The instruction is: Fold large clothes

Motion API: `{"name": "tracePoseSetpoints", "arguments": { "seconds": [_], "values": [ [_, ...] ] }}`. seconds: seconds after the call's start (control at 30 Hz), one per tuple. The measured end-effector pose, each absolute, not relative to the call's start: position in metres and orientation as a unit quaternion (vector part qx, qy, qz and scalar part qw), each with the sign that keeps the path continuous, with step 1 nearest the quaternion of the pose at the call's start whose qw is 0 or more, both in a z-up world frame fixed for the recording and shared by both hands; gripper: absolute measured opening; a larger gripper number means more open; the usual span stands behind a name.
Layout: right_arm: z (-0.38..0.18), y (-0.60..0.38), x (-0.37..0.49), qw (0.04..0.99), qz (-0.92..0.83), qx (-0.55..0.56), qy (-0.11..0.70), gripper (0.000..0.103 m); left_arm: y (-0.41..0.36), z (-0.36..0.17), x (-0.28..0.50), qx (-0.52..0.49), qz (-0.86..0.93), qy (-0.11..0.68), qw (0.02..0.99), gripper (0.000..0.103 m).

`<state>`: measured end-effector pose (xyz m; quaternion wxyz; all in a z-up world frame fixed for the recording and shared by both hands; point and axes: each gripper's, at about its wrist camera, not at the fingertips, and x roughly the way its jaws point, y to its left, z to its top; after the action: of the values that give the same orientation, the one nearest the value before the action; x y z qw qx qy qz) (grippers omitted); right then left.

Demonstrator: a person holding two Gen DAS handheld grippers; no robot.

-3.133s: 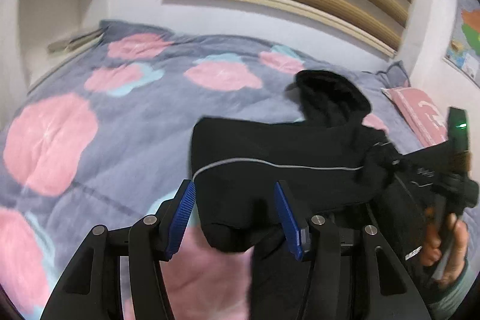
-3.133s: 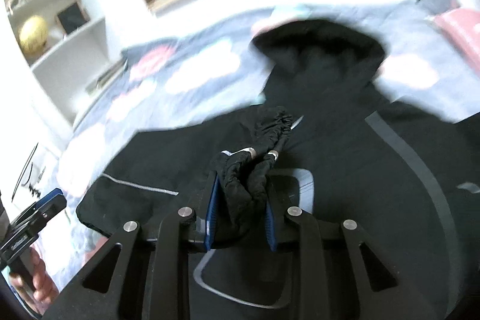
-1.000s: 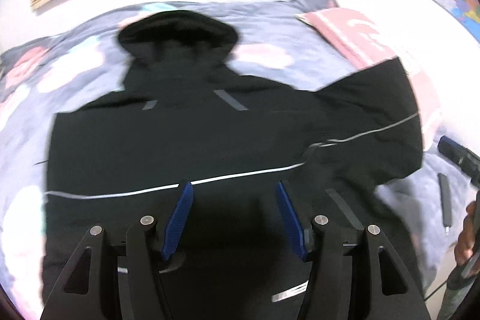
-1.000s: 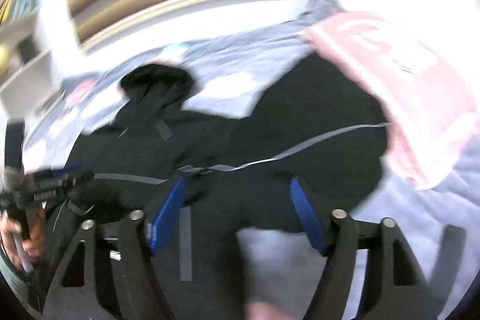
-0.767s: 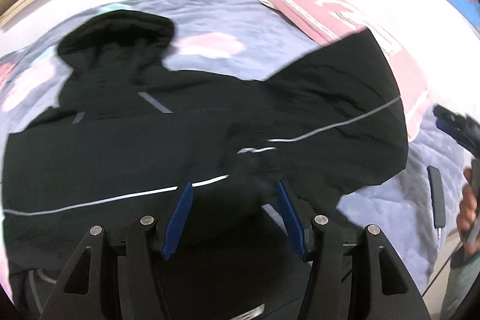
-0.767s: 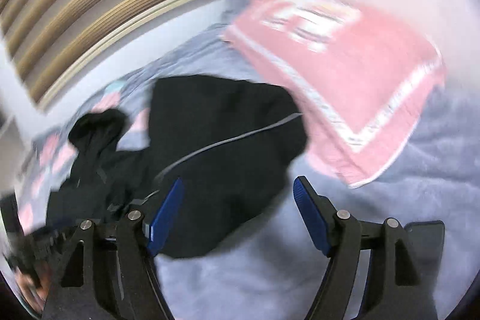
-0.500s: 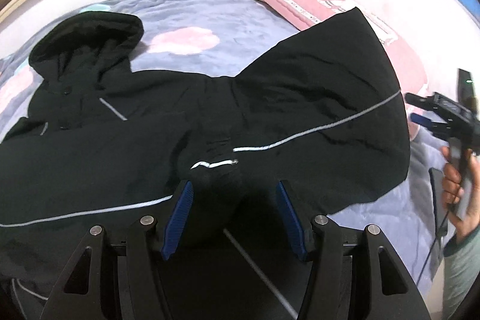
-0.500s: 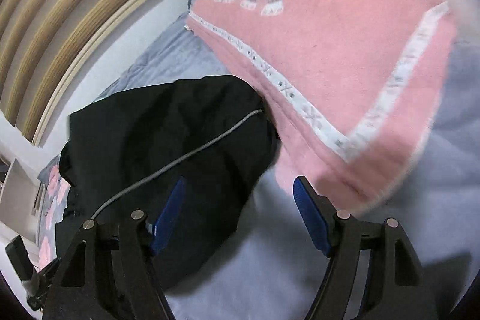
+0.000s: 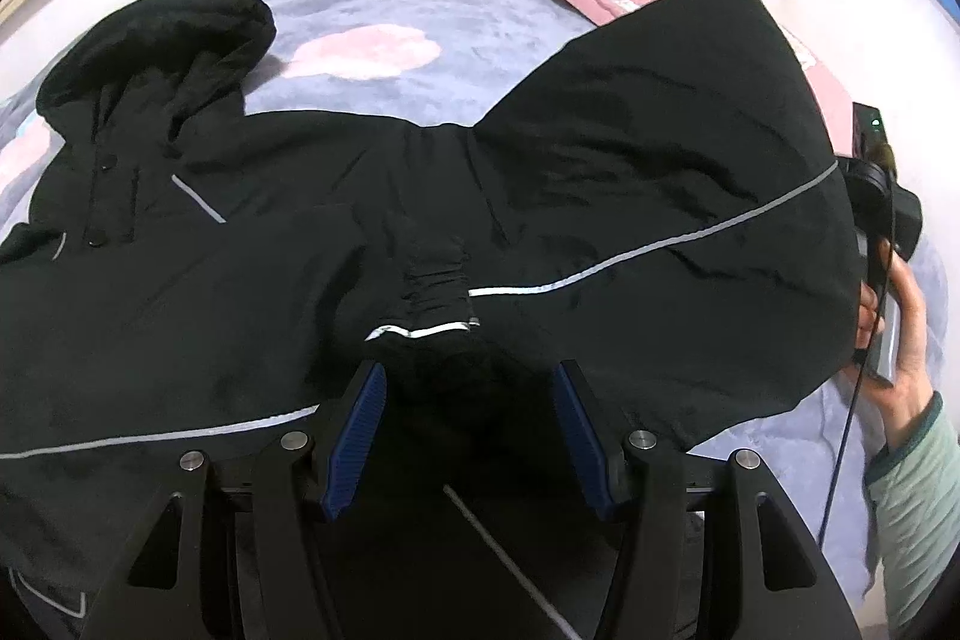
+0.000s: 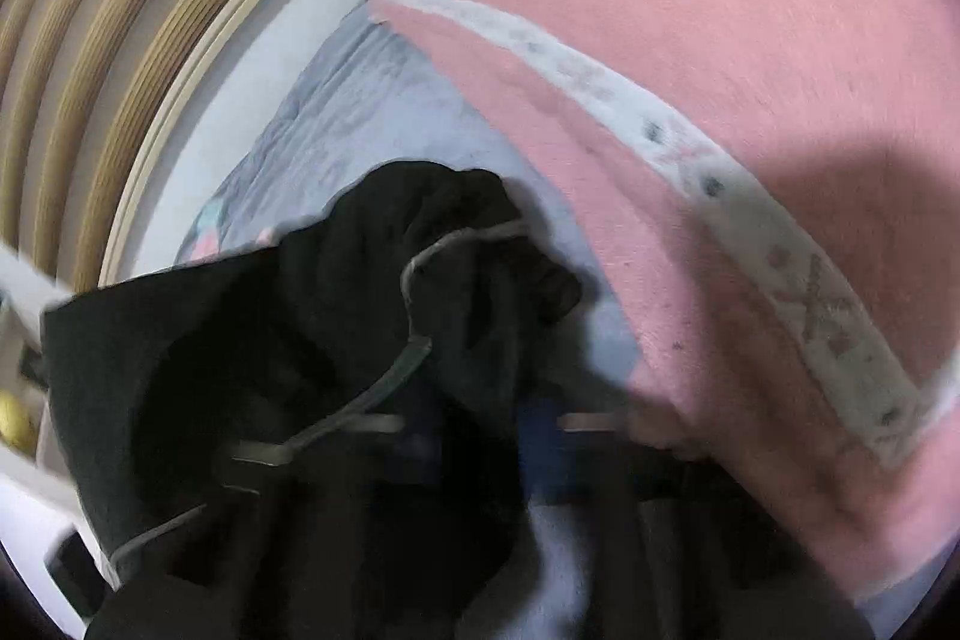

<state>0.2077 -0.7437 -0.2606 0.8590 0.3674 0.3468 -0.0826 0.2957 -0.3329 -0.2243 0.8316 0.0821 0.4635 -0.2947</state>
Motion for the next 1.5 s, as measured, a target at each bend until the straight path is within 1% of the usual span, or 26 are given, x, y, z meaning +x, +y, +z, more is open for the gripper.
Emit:
{"name": "tracePoseSetpoints", "arguments": {
  "seconds": [0.13,0.23,0.33,0.4,0.5,0.53,0.57,0.67,0.7,0.73,0.77,0.8,0.83,0.97,1.0,1.03,1.07,1.2,1.33,1.5],
  "values": [
    [-0.219,-0.746,0.161,0.884,-0.132,0.324,0.309,0.017,-0.34,-0.216,0.288,0.078,-0.305,0.453,0.834,0.059],
    [-0.179,-0.754,0.109,0.898,-0.195,0.287,0.269,0.017,-0.348,-0.205,0.282,0.075,-0.314,0.439,0.838,0.059],
    [-0.163,-0.767,0.073,0.896,-0.218,0.28,0.266,0.017,-0.36,-0.205,0.28,0.072,-0.321,0.439,0.836,0.059],
    [-0.171,-0.77,0.074,0.887,-0.223,0.281,0.292,0.017,-0.372,-0.216,0.281,0.078,-0.318,0.452,0.83,0.059],
    [-0.204,-0.774,0.08,0.866,-0.23,0.285,0.341,0.017,-0.397,-0.253,0.285,0.131,-0.283,0.494,0.812,0.059],
    [-0.218,-0.778,0.081,0.856,-0.223,0.298,0.359,0.017,-0.403,-0.262,0.284,0.148,-0.272,0.493,0.813,0.059],
    [-0.225,-0.782,0.079,0.851,-0.216,0.308,0.367,0.022,-0.406,-0.262,0.282,0.157,-0.269,0.486,0.817,0.06],
    [-0.235,-0.793,0.064,0.843,-0.185,0.352,0.362,0.025,-0.405,-0.251,0.281,0.156,-0.282,0.484,0.813,0.06],
    [-0.237,-0.798,0.058,0.845,-0.174,0.369,0.346,0.029,-0.4,-0.245,0.281,0.142,-0.293,0.483,0.813,0.06],
    [-0.233,-0.802,0.048,0.848,-0.163,0.389,0.321,0.042,-0.394,-0.24,0.281,0.132,-0.301,0.48,0.814,0.06],
    [-0.23,-0.807,0.043,0.85,-0.166,0.395,0.306,0.063,-0.388,-0.234,0.28,0.124,-0.304,0.475,0.817,0.06],
    [-0.227,-0.809,0.036,0.852,-0.18,0.398,0.289,0.07,-0.382,-0.229,0.279,0.119,-0.306,0.469,0.82,0.06],
    [-0.225,-0.81,0.035,0.853,-0.185,0.397,0.285,0.071,-0.376,-0.223,0.277,0.115,-0.309,0.463,0.823,0.06],
    [-0.234,-0.807,0.057,0.845,-0.156,0.412,0.303,0.071,-0.363,-0.205,0.27,0.113,-0.315,0.443,0.832,0.06],
    [-0.236,-0.805,0.063,0.843,-0.157,0.41,0.312,0.067,-0.362,-0.202,0.27,0.114,-0.314,0.439,0.834,0.06],
    [-0.237,-0.799,0.072,0.84,-0.17,0.398,0.328,0.044,-0.357,-0.198,0.266,0.117,-0.31,0.434,0.837,0.06],
    [-0.235,-0.792,0.081,0.842,-0.173,0.388,0.332,0.028,-0.351,-0.196,0.267,0.118,-0.307,0.432,0.84,0.06],
    [-0.202,-0.748,0.085,0.878,-0.178,0.313,0.314,0.026,-0.314,-0.187,0.27,0.117,-0.288,0.423,0.851,0.06],
    [-0.155,-0.672,0.1,0.912,-0.15,0.225,0.31,0.026,-0.26,-0.172,0.274,0.091,-0.262,0.416,0.866,0.06],
    [-0.114,-0.572,0.152,0.93,-0.091,0.16,0.319,0.026,-0.194,-0.151,0.277,0.037,-0.243,0.405,0.88,0.06]
  ]
}}
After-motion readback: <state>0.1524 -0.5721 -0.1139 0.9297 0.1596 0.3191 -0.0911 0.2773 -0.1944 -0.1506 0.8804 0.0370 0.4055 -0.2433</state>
